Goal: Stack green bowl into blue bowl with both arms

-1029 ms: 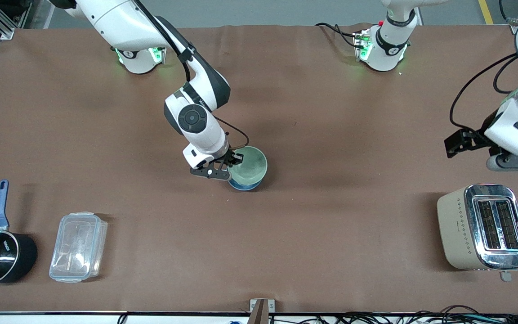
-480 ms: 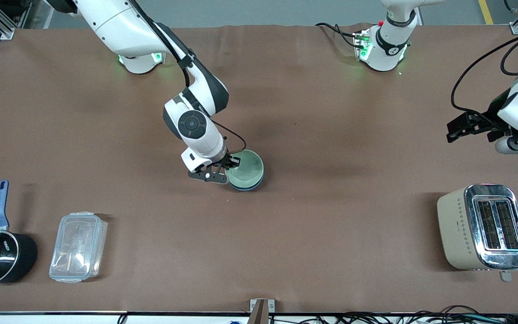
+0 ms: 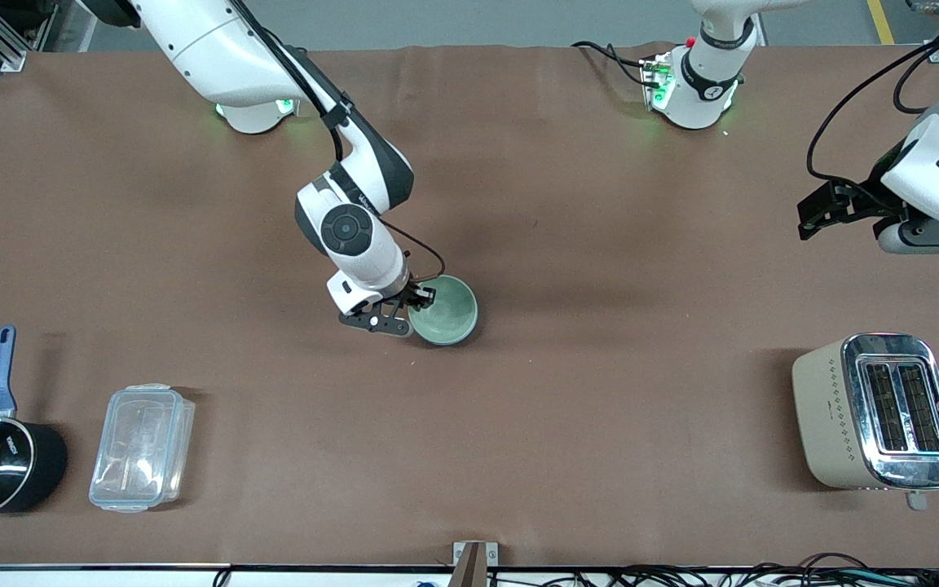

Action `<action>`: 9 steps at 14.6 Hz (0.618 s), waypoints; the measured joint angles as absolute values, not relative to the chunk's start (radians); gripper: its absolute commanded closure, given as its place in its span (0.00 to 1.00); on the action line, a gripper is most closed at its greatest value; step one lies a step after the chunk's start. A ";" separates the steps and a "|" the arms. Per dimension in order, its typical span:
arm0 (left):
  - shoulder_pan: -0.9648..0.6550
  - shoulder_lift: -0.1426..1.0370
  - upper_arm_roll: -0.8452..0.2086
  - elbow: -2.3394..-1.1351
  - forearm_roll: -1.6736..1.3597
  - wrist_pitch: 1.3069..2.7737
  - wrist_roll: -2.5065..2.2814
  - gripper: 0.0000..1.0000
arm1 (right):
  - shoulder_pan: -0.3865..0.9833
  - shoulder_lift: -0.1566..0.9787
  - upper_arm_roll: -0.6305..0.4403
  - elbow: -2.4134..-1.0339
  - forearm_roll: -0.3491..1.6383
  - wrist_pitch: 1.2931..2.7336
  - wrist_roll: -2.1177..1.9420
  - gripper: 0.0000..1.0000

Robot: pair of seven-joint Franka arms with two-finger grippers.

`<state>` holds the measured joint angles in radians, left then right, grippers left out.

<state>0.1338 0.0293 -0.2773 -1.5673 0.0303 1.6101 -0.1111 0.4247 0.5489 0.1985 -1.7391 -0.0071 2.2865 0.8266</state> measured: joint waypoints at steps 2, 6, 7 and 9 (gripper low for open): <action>0.135 0.029 -0.277 -1.568 0.030 1.610 -0.111 0.00 | 0.387 0.466 0.196 -1.705 -0.013 2.152 0.828 0.00; 0.137 0.029 -0.276 -1.567 0.030 1.610 -0.111 0.00 | 0.211 0.203 0.190 -1.691 -0.042 1.938 0.706 0.00; 0.138 0.029 -0.276 -1.564 0.030 1.610 -0.111 0.00 | 0.158 0.152 0.185 -1.691 -0.042 1.897 0.629 0.00; 0.139 0.029 -0.276 -1.559 0.030 1.609 -0.111 0.00 | 0.105 0.085 0.127 -1.680 -0.043 1.810 0.472 0.00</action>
<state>0.1387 0.0285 -0.2759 -1.5593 0.0303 1.6092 -0.1111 0.1054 0.0846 0.1269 -1.6795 -0.0426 1.8102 0.4715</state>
